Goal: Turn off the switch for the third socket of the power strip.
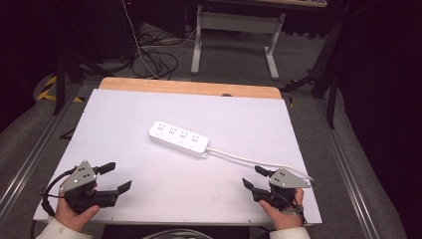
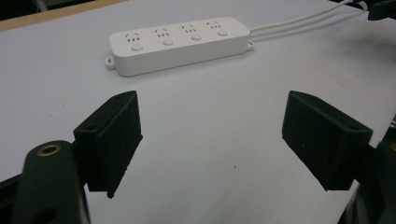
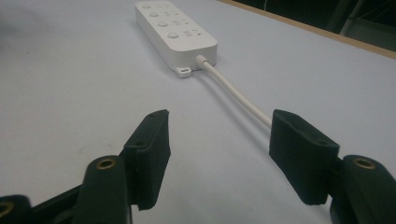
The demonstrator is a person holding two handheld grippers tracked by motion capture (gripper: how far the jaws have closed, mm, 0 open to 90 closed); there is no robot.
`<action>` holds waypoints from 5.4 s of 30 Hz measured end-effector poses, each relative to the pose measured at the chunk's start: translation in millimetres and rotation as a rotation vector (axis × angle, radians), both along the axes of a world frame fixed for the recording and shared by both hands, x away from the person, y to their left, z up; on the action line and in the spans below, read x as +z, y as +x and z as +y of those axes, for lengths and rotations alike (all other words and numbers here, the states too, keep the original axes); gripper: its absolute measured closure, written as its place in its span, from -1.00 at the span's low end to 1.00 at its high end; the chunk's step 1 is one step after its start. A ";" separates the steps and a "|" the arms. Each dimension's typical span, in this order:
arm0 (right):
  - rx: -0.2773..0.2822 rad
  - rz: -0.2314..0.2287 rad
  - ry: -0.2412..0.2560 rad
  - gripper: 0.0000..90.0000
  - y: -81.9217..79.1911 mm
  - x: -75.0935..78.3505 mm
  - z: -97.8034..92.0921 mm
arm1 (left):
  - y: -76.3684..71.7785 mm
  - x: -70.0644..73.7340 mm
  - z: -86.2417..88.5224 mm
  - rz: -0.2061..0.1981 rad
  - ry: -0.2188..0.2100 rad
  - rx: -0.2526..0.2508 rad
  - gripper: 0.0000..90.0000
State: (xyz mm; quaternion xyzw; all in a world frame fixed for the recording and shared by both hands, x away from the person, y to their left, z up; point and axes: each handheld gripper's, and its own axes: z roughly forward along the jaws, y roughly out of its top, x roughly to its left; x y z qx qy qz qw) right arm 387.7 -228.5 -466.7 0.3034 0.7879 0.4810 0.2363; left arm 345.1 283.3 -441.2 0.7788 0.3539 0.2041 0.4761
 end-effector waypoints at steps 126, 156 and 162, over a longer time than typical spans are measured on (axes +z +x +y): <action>0.028 0.009 0.003 -0.15 1.8 -5.1 -0.5 | 184.9 -28.9 -96.2 0.147 0.086 0.014 1.00; 0.032 0.012 -0.006 -0.16 1.6 -5.7 0.2 | 181.1 -28.6 -103.6 0.143 0.144 0.052 1.00; 0.033 0.013 -0.008 -0.16 1.5 -5.9 0.1 | 179.6 -28.4 -105.6 0.136 0.156 0.065 1.00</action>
